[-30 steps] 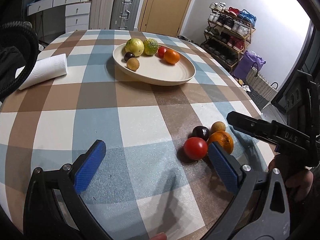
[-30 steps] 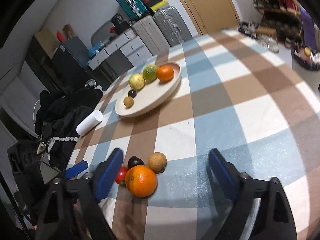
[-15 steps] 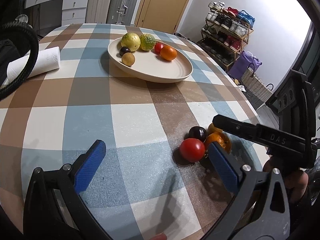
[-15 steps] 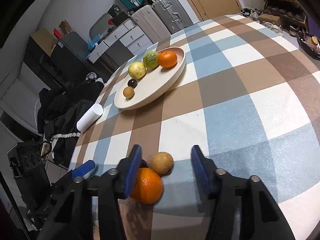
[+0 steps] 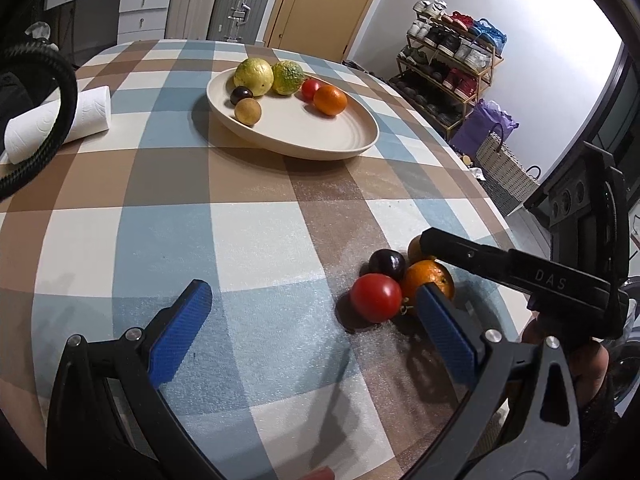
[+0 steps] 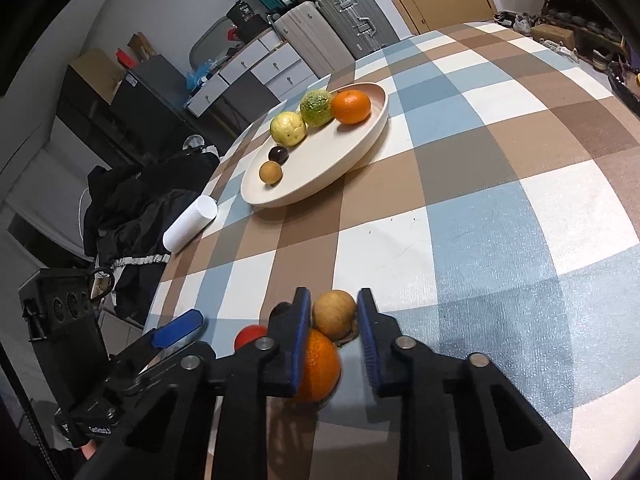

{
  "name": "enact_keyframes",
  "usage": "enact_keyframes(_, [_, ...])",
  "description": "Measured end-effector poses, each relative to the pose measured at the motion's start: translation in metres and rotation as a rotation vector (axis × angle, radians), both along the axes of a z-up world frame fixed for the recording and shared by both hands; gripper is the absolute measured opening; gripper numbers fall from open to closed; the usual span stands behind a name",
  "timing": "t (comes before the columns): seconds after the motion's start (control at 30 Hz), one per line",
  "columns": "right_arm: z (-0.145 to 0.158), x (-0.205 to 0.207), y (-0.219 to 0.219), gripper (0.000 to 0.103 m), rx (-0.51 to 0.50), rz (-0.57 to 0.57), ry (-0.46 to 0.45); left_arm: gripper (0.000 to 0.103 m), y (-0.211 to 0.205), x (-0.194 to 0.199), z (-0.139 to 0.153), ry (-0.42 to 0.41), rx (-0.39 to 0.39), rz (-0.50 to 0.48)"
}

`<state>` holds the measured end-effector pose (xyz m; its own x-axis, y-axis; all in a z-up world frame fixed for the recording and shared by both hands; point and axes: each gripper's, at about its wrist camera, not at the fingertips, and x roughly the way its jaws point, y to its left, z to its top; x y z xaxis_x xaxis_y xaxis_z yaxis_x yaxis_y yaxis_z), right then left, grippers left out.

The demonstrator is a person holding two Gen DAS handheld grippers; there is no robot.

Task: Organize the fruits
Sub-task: 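Grasp the small yellow-brown round fruit with the right tool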

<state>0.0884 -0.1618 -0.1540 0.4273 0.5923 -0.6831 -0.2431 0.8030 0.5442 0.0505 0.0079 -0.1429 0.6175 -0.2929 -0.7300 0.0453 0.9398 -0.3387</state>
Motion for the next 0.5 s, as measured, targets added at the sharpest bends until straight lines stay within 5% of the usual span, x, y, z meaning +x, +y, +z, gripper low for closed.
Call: enact_keyframes(0.5, [0.013,-0.004,-0.014,0.023,0.041,-0.02,-0.078,0.101,-0.017,0.012,-0.002,-0.007,-0.012,-0.078])
